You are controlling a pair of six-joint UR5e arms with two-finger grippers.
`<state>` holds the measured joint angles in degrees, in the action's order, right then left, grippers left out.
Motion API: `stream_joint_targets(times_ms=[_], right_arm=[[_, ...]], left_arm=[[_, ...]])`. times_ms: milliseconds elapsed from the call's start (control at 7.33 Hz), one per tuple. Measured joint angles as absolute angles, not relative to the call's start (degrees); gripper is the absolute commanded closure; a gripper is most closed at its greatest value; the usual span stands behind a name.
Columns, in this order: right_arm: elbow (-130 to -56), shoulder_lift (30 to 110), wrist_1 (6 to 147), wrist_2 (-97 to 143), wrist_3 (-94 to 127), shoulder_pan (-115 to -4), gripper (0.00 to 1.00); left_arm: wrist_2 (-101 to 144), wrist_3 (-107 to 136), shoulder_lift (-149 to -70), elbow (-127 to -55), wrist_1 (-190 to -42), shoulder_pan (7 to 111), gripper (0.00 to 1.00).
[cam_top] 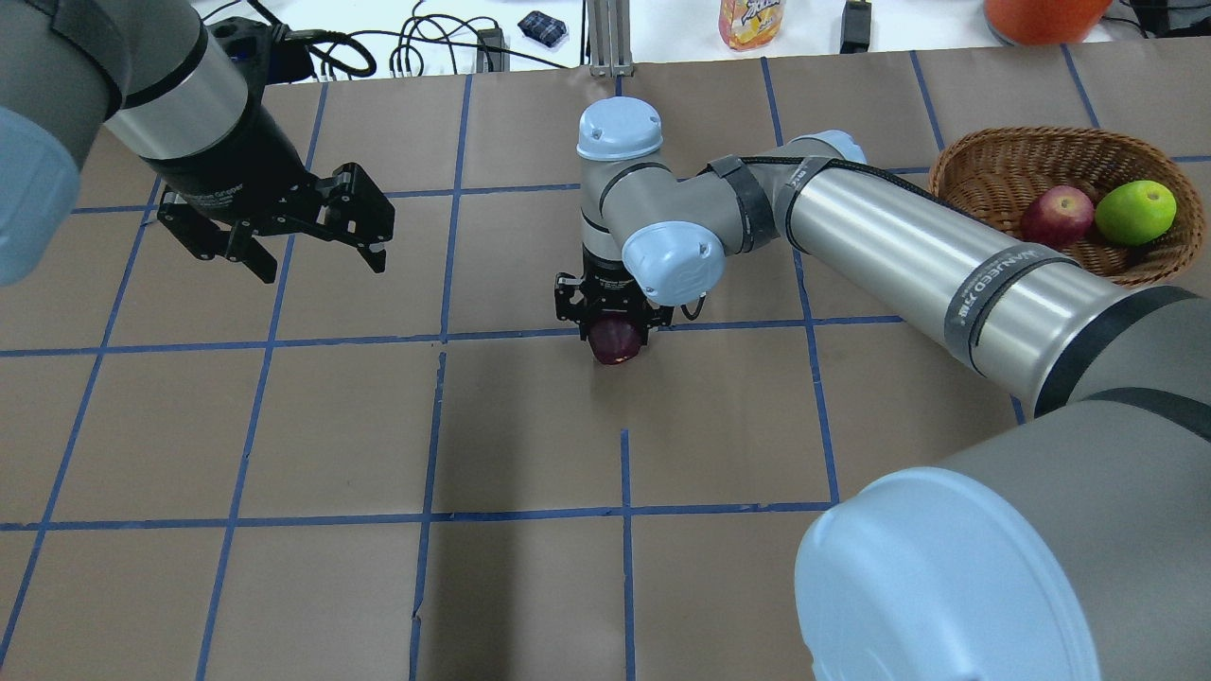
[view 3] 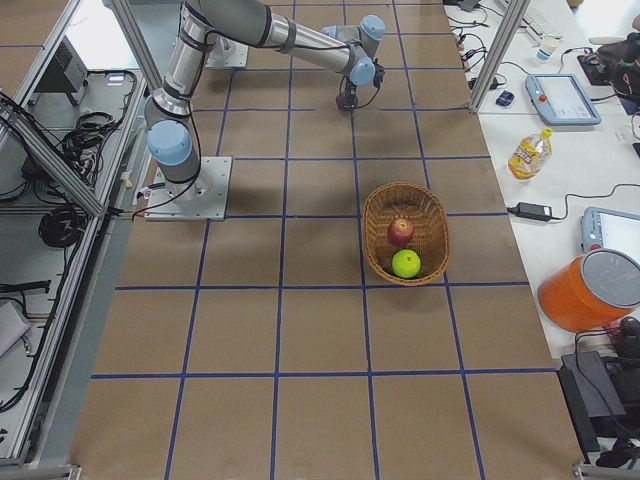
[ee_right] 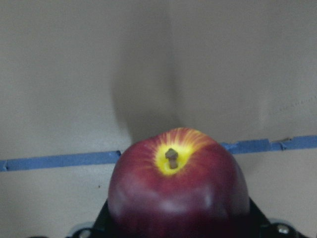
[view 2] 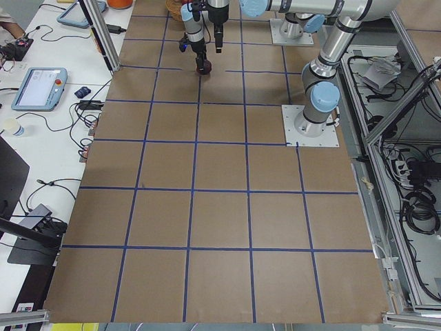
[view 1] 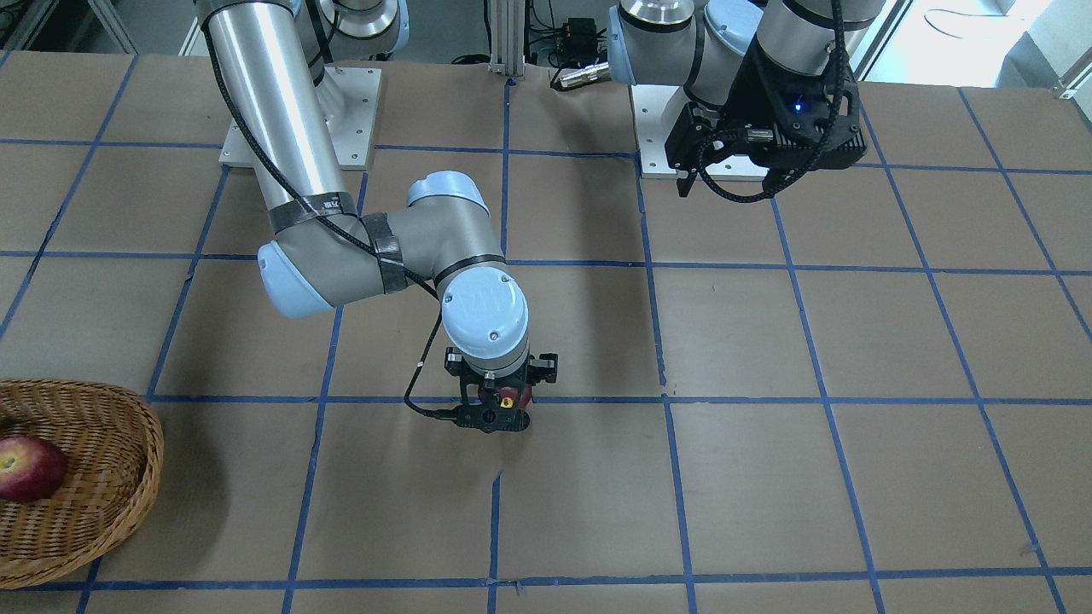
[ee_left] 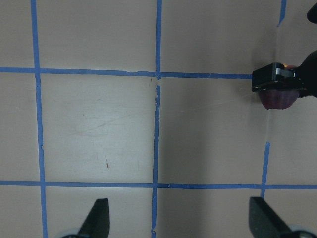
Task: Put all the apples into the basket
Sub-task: 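Carry the dark red apple with the right gripper into the basket and release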
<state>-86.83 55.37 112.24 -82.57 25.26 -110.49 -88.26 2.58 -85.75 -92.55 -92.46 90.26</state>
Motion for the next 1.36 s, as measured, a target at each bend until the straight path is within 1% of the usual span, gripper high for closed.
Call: stream_joint_targets(times_ms=[136, 409, 682, 818, 1091, 1364], right_arm=[[-86.59, 56.52, 111.76, -82.65, 25.18, -109.64, 1.00], [-86.16, 62.20, 107.15, -82.90, 23.48, -104.13, 1.00], [-85.77, 68.68, 100.69, -86.76, 14.46, -93.36, 1.00], [-85.72, 69.92, 99.81, -89.55, 8.26, -87.95, 1.00], [-85.56, 68.80, 101.76, -92.14, -2.99, -78.25, 1.00], [-85.40, 64.55, 108.79, -95.05, -11.74, -72.95, 1.00]], left_arm=[[-88.31, 2.56, -85.76, -92.55, -92.46, 90.26, 0.00], [-88.28, 2.55, -85.77, -92.55, -92.46, 90.26, 0.00], [-88.25, 2.55, -85.80, -92.55, -92.46, 90.26, 0.00], [-88.23, 2.55, -85.82, -92.55, -92.46, 90.26, 0.00], [-88.22, 2.55, -85.83, -92.55, -92.46, 90.26, 0.00], [-88.24, 2.55, -85.82, -92.55, -92.46, 90.26, 0.00]])
